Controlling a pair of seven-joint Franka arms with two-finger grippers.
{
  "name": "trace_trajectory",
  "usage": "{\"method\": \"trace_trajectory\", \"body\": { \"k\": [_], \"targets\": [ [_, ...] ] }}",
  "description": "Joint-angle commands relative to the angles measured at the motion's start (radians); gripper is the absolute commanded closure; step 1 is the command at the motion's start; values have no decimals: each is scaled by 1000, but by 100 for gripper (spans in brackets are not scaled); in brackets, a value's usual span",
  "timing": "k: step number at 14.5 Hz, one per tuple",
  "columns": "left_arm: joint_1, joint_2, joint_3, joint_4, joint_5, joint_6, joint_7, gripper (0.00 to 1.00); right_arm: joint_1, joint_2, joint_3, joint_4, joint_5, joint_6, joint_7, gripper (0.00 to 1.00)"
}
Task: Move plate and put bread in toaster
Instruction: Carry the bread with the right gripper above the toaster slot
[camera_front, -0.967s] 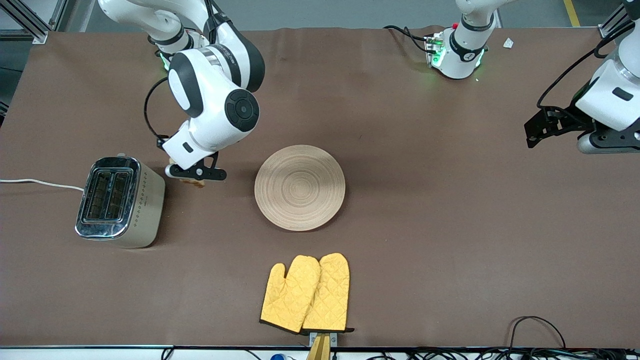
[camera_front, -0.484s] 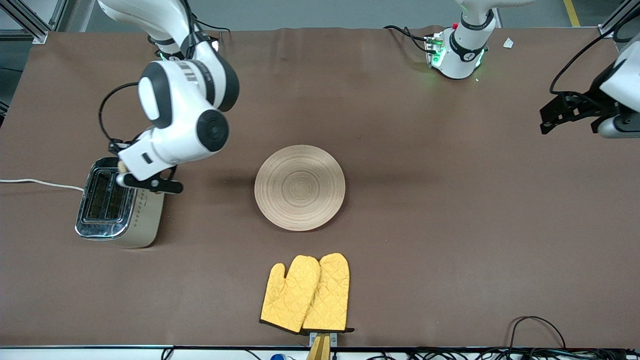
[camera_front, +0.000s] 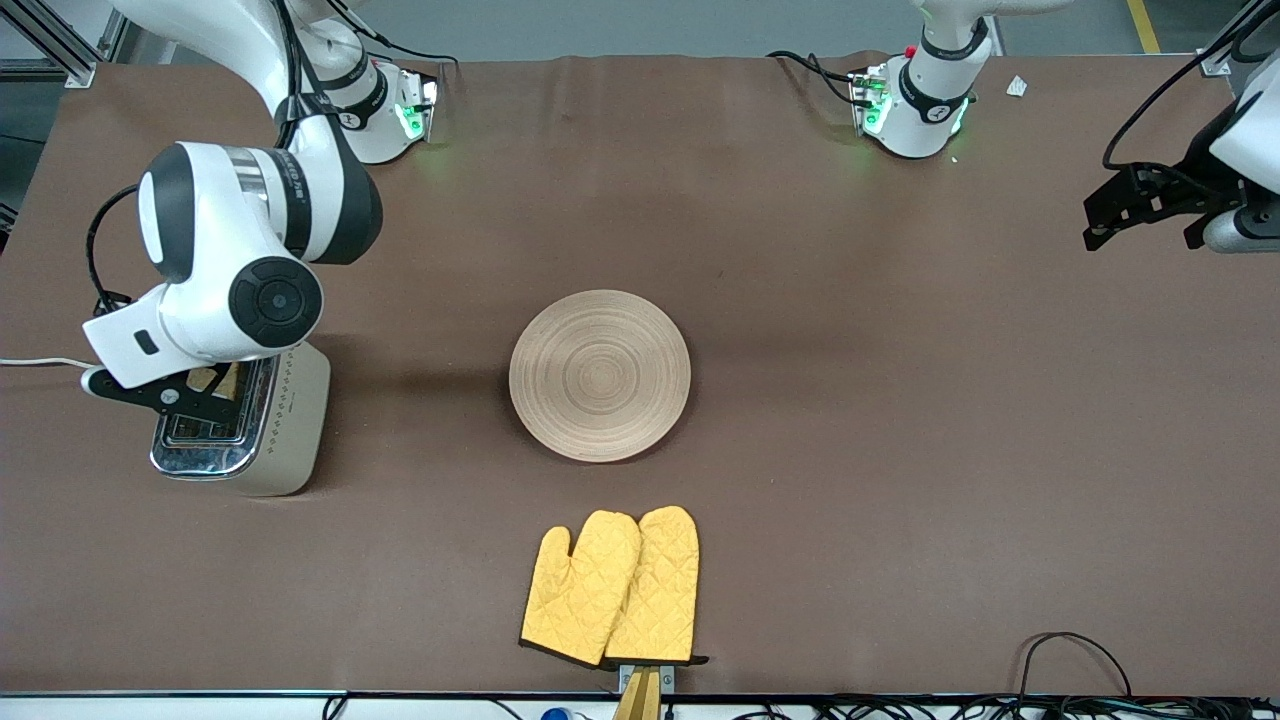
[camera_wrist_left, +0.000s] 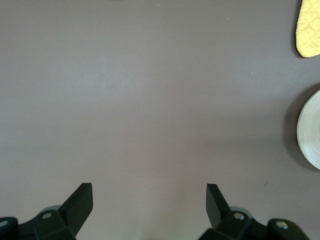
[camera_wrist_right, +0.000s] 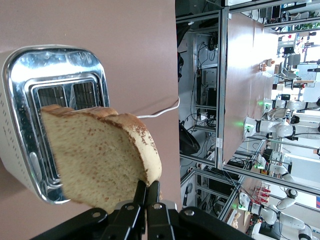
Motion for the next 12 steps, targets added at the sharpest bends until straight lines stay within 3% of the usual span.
{"method": "trace_trajectory", "body": {
  "k": [1, 12],
  "targets": [
    [-12, -35, 3, -25, -7, -11, -5, 0, -25, 48, 15, 23, -33, 0, 3, 100],
    [-9, -22, 2, -13, -6, -16, 13, 0, -75, 86, 15, 15, -29, 69, 19, 100]
  ]
}}
